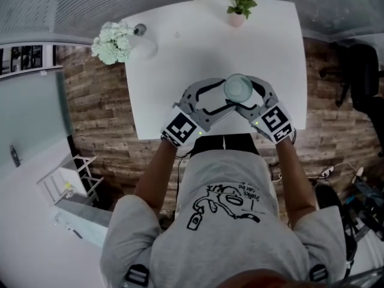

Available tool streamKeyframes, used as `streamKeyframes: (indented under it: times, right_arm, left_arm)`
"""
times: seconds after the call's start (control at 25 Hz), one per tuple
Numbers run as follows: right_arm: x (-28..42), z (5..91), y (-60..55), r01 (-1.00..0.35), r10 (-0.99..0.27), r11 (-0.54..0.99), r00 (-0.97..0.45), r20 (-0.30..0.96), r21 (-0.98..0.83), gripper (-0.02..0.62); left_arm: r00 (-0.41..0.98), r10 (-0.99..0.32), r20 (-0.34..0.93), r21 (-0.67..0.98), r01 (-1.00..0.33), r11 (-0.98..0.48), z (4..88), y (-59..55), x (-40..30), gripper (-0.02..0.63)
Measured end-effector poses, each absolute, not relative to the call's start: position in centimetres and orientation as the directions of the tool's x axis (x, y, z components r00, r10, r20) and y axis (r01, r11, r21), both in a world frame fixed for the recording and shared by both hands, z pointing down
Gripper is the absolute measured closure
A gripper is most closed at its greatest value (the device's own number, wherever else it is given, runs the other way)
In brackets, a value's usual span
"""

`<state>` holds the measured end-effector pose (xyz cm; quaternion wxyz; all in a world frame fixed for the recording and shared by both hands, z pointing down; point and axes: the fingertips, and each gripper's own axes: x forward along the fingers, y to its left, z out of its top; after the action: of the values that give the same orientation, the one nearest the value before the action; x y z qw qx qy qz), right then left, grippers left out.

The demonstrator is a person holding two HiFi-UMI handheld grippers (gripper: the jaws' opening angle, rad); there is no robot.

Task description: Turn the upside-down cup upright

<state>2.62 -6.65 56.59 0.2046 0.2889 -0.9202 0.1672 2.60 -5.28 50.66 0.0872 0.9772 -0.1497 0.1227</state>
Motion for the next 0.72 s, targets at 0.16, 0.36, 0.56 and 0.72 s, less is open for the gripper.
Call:
streamKeyframes:
  times: [0.16, 0.36, 0.56, 0.72]
  right_arm:
    - [2.6, 58.9, -6.4, -0.6, -0.446, 0.777, -0.737, 0.508, -0.19, 0.241]
    - [2.5, 61.9, -6.1, -0.601, -0.42, 0.773, -0.725, 0.546, -0.204, 0.241]
    - [2.6, 64.3, -5.9, -0.602, -0.401, 0.77, -0.716, 0.571, -0.214, 0.241]
    - [2.6, 65.5, -5.7, -0.601, -0.39, 0.77, -0.708, 0.588, -0.213, 0.241]
  left_arm:
    - [0.918, -0.27, 0.289, 0.146, -0.321, -0.936, 53.1, -5.2, 2.4, 0.331]
    - [0.914, -0.255, 0.316, 0.16, -0.316, -0.935, 55.8, -5.0, 2.5, 0.333]
    - [0.909, -0.241, 0.339, 0.168, -0.311, -0.935, 58.0, -4.8, 2.8, 0.333]
    - [0.907, -0.237, 0.349, 0.178, -0.312, -0.933, 59.2, -4.7, 2.7, 0.333]
